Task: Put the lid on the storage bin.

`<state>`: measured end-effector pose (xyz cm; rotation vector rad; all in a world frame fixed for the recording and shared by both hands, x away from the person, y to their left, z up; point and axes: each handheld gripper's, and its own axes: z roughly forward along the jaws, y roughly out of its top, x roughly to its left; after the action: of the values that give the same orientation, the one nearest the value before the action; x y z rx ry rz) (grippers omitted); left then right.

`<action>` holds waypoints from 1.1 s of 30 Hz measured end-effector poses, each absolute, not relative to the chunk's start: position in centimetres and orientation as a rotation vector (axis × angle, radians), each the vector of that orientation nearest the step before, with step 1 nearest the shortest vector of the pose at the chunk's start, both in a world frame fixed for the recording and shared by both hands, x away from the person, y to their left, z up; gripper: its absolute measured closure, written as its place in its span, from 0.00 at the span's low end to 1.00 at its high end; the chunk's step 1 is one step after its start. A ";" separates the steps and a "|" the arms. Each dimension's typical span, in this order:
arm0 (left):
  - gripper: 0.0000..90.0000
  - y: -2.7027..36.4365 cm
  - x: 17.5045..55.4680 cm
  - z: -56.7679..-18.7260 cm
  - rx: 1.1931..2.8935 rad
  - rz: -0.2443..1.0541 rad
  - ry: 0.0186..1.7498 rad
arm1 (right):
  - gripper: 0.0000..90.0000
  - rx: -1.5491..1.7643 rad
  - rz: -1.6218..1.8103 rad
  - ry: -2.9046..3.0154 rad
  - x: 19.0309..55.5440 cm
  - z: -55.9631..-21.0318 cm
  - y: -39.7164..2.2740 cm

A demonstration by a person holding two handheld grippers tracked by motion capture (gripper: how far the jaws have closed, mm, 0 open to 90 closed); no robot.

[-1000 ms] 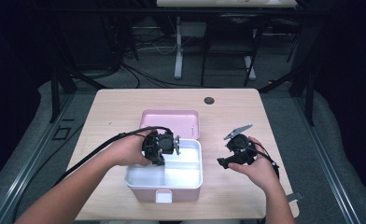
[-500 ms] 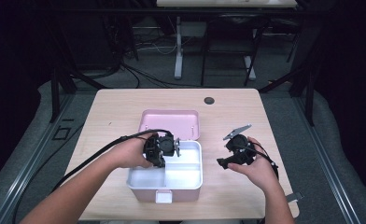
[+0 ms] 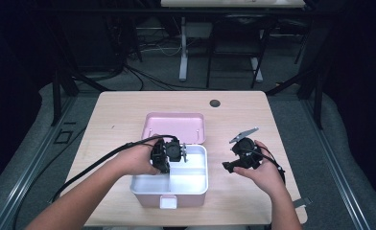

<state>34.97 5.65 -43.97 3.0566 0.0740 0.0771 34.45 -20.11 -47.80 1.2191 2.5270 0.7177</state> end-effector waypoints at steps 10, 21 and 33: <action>0.80 5.6 35.3 -44.0 3.064 0.050 0.115 | 0.31 1.238 0.719 2.516 34.7 -48.0 -20.1; 0.95 5.7 35.3 -43.9 3.061 0.042 0.054 | 0.32 1.242 0.723 2.496 35.1 -48.4 -19.7; 0.98 5.6 35.1 -44.0 3.064 0.055 -0.023 | 0.39 1.242 0.767 2.412 35.8 -48.2 -19.8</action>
<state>35.10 5.59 -44.00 3.0636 -0.0231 0.0550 35.78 -19.76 -48.21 1.2418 2.4124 0.7673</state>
